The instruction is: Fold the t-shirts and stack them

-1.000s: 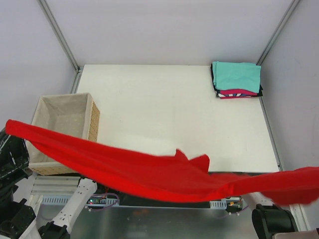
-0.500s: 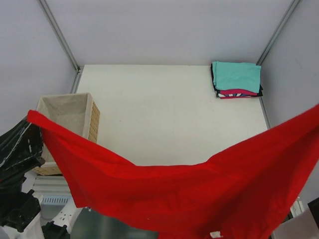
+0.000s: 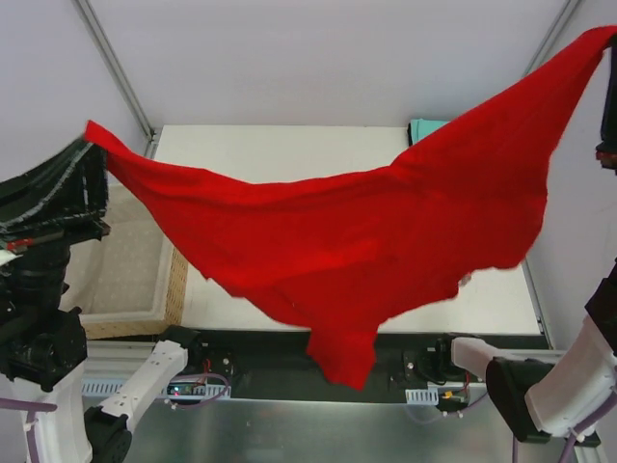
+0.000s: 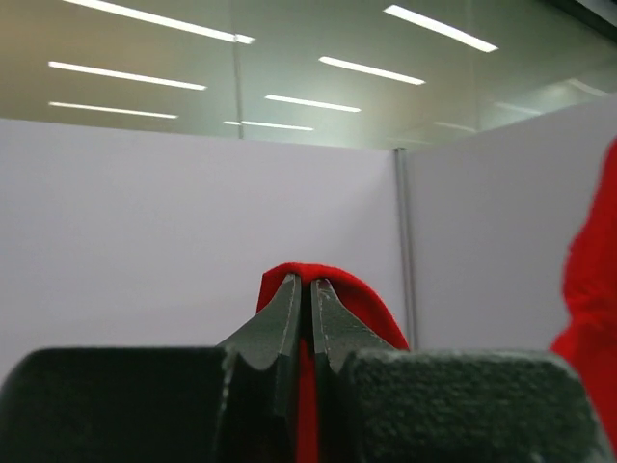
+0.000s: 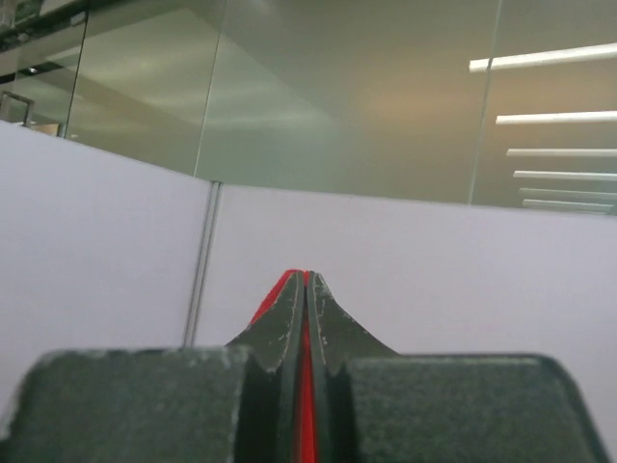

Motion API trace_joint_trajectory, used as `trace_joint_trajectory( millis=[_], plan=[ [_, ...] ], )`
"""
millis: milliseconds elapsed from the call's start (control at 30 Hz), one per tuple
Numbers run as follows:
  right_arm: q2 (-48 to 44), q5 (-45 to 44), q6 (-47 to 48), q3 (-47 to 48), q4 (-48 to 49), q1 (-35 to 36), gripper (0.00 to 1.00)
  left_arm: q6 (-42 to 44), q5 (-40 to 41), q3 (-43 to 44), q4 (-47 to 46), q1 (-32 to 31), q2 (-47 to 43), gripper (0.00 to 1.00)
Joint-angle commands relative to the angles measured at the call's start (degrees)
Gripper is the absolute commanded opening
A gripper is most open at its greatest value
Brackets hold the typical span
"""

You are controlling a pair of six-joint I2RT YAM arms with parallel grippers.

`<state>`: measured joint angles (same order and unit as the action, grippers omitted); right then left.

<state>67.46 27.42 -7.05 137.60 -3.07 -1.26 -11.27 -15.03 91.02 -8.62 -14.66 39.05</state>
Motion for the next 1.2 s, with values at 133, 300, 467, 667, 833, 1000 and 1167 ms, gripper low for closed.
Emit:
trace_joint_trajectory(
  millis=[133, 300, 467, 667, 833, 1000, 1167],
  plan=[
    [-11.98, -4.62, 3.69, -17.76, 6.45, -0.77, 0.01, 4.08, 14.01, -2.54, -9.42, -1.51, -5.59, 0.00],
    [-5.30, 1.65, -3.21, -1.23, 2.68, -0.67, 0.01, 4.64, -1.45, 14.19, 4.87, -10.60, 2.10, 0.00],
    [-17.36, 6.42, -4.91, -12.72, 11.61, -4.02, 0.01, -0.25, -9.52, 4.70, -4.99, -0.82, -9.33, 0.00],
    [-8.51, -2.71, -1.04, -3.06, 3.36, -3.93, 0.01, 8.71, 4.02, 11.34, 0.95, -6.24, -5.84, 0.00],
    [-3.80, 3.31, -7.88, -2.19, 1.99, -4.63, 0.01, 9.44, -1.28, 24.89, 11.34, -9.44, 6.02, 0.00],
    [-12.90, -5.42, -3.25, -9.22, 9.15, -7.71, 0.01, 4.58, -1.08, 21.73, -3.99, 2.18, 5.84, 0.00],
    [1.36, -14.68, -1.03, 8.05, 0.53, -6.39, 0.00, 15.12, 7.55, 40.26, 0.97, -8.01, 19.30, 0.00]
  ],
)
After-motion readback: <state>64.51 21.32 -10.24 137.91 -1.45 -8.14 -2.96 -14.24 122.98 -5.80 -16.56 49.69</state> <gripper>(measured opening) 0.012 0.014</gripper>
